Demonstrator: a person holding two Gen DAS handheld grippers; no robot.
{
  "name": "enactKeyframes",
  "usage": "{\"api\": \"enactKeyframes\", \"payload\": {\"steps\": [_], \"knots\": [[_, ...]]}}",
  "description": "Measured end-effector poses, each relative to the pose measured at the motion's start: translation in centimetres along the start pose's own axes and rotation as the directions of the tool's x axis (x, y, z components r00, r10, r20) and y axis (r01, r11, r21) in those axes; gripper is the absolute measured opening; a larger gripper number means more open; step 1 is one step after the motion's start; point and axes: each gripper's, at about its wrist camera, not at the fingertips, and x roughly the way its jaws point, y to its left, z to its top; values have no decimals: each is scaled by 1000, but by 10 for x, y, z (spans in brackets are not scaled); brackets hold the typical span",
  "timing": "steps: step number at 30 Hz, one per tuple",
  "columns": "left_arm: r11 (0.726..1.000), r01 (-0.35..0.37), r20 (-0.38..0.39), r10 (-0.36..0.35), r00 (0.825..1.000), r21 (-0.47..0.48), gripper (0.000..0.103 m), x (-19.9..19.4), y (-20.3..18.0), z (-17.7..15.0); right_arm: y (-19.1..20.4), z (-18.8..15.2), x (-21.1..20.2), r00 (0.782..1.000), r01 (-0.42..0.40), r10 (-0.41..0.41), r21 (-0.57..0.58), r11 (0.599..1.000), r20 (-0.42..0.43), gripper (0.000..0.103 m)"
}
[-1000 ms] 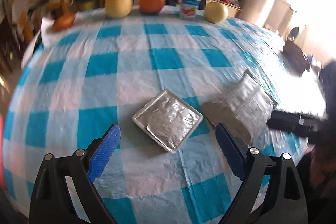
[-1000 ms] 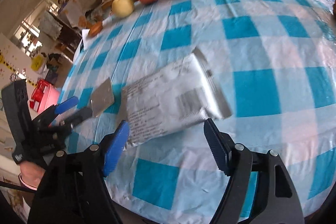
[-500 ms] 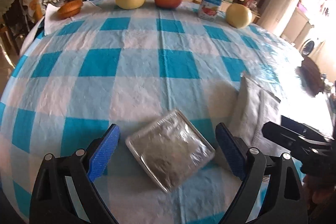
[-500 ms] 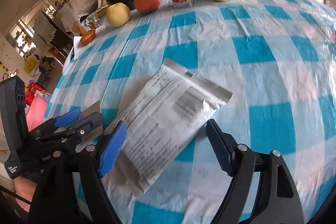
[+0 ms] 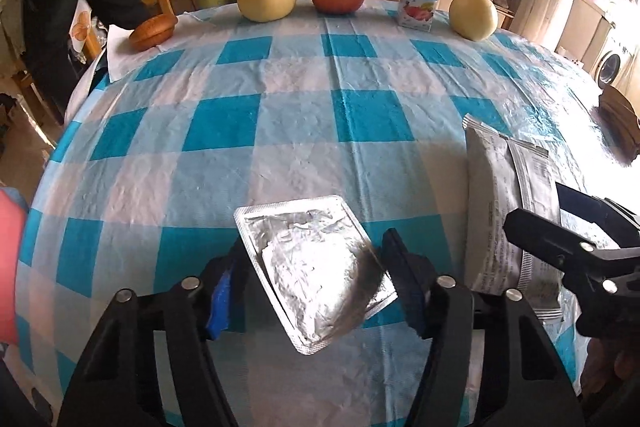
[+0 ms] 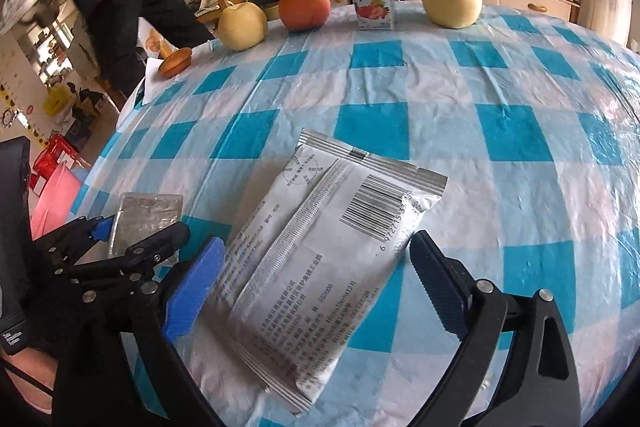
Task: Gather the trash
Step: 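Grasp the foil tray with the left tool while the right tool grasps the white paper packet, then carry the foil tray and white paper packet in both tools over the pink bucket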
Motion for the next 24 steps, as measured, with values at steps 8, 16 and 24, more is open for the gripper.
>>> {"api": "enactKeyframes", "payload": {"steps": [8, 16, 24], "knots": [[1000, -5, 20, 5, 1000, -19, 51, 0, 10, 2, 21, 1, 14, 997, 70, -71, -110, 992, -5, 99], [996, 44, 38, -41, 998, -73, 48, 0, 22, 5, 29, 1, 20, 995, 100, -101, -180, 979, 3, 97], [997, -7, 22, 9, 1000, -74, 78, 1, 23, -1, 31, 1, 19, 996, 91, -91, -204, 975, 10, 83]]}}
